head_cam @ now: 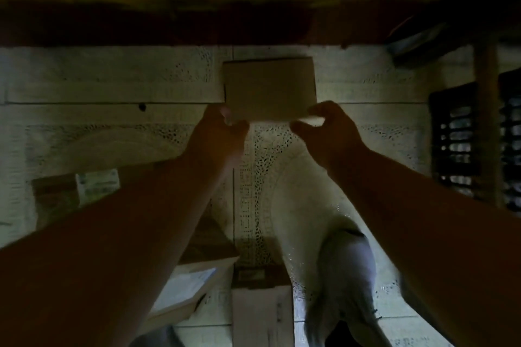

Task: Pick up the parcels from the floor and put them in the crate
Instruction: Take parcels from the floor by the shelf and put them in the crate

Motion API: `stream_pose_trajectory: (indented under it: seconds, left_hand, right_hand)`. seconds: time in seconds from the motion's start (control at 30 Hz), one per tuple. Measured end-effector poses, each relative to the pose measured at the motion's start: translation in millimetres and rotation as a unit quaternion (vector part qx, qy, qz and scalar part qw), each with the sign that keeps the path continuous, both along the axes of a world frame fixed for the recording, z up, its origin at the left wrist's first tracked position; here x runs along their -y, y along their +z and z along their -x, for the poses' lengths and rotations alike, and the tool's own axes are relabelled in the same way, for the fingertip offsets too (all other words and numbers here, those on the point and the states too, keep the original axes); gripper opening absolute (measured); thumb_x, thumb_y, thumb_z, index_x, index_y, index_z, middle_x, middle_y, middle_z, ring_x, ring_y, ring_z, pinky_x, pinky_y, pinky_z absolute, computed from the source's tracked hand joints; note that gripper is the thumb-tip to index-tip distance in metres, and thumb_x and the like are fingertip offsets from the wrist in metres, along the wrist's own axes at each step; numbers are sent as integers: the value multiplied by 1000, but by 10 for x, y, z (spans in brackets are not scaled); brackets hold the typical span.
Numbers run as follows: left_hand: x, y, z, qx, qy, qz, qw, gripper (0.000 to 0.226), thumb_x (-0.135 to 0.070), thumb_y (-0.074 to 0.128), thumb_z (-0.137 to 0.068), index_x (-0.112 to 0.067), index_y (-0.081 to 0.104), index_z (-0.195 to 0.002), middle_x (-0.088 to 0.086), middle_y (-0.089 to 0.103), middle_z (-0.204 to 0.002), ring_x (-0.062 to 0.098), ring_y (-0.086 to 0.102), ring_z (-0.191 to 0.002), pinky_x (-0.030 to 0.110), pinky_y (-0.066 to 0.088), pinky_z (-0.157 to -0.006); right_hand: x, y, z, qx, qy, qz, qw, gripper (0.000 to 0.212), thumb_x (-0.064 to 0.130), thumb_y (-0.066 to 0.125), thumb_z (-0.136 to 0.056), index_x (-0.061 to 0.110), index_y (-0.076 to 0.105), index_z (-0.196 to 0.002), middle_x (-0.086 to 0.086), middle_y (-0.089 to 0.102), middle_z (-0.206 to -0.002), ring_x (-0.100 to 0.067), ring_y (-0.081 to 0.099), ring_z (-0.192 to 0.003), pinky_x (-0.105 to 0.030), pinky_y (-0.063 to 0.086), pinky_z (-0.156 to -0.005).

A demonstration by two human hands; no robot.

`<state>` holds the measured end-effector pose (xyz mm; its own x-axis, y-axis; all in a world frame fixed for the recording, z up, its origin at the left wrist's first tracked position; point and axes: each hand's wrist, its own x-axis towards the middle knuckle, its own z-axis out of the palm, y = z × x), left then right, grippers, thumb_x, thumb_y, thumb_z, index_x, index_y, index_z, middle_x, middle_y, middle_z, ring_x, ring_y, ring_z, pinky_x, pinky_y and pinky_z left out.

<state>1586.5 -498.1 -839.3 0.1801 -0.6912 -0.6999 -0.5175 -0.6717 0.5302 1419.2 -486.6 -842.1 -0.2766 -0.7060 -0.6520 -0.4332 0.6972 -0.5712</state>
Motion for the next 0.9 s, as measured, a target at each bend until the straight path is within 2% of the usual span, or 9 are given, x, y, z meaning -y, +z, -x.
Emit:
stream_pose_trajectory:
  seconds: [0.07, 0.17, 0.23, 0.3, 0.4, 0.47, 0.63, 0.7, 0.9]
  left_hand:
    - [147, -229, 24, 8, 1, -27, 1000, 53, -33, 52, -101, -23, 32, -150, -7, 50, -119, -1, 42, -59, 8, 35, -30]
    - [327, -513, 68, -13, -7, -84, 996, 64, -33, 55, -100, -21, 23, -154, 0, 59, -103, 3, 38, -57, 8, 28, -24]
    - [421, -652, 79, -25, -13, -106, 994, 67, -33, 59, -98, -23, 25, -154, 2, 59, -110, 5, 44, -65, 14, 41, -35]
    - [482, -664, 36, -38, 22, -98, 994, 68, -33, 62, -96, -23, 28, -153, 0, 57, -118, 6, 49, -69, 22, 42, -50]
    - [451, -439, -72, -20, 51, -20, 998, 71, -26, 63, -95, -23, 25, -154, -6, 56, -108, 6, 53, -69, 23, 42, -53]
    - [392, -146, -144, 20, 17, 59, 998, 65, -21, 69, -89, -23, 38, -147, -2, 59, -120, 15, 65, -88, 24, 53, -63]
    - [325, 1361, -224, 107, -45, 165, 979, 47, -24, 71, -86, -18, 51, -128, 14, 50, -127, 18, 58, -90, 27, 50, -71]
    - [332, 2199, -320, 126, -50, 199, 971, 44, -25, 73, -86, -23, 54, -125, 10, 47, -125, 17, 55, -84, 33, 48, -74]
    - [376, 4793, -804, 104, -104, 242, 959, 26, -36, 69, -88, -35, 57, -111, 12, 59, -112, 22, 60, -86, 24, 38, -65]
  right_hand:
    - [165, -317, 49, 0, -8, -8, 1000, 62, 31, 73, -89, 18, 44, -142, -5, 54, -133, -24, 60, -111, -34, 56, -85]
    - [360, -645, 120, 28, -26, -40, 998, 65, 33, 71, -90, 18, 39, -144, -7, 53, -133, -25, 60, -108, -41, 55, -91]
    - [424, -763, 157, 54, -40, -61, 996, 62, 34, 70, -91, 18, 40, -142, -6, 54, -130, -22, 59, -102, -38, 54, -86]
    - [460, -771, 154, 42, -53, -51, 996, 61, 40, 71, -88, 18, 44, -138, -6, 55, -128, -25, 59, -108, -35, 53, -82]
    - [444, -497, 145, -81, 4, 6, 997, 71, 69, 63, -75, 26, 52, -129, -4, 60, -124, -30, 56, -116, -48, 52, -93]
    - [407, -107, 69, -156, 74, 40, 984, 76, 75, 61, -75, 28, 52, -133, -7, 57, -127, -31, 50, -122, -50, 46, -101]
    - [415, 1288, -138, -137, 91, 112, 980, 86, 59, 86, -63, 22, 47, -130, -9, 38, -127, -27, 47, -115, -40, 48, -99]
    - [492, 1977, -199, -158, 82, 163, 970, 78, 50, 88, -65, 20, 50, -126, -11, 40, -126, -30, 48, -114, -43, 49, -98]
    - [557, 4466, -444, -265, 154, 258, 916, 59, 44, 80, -70, 15, 59, -117, -17, 54, -122, -39, 51, -107, -43, 40, -84]
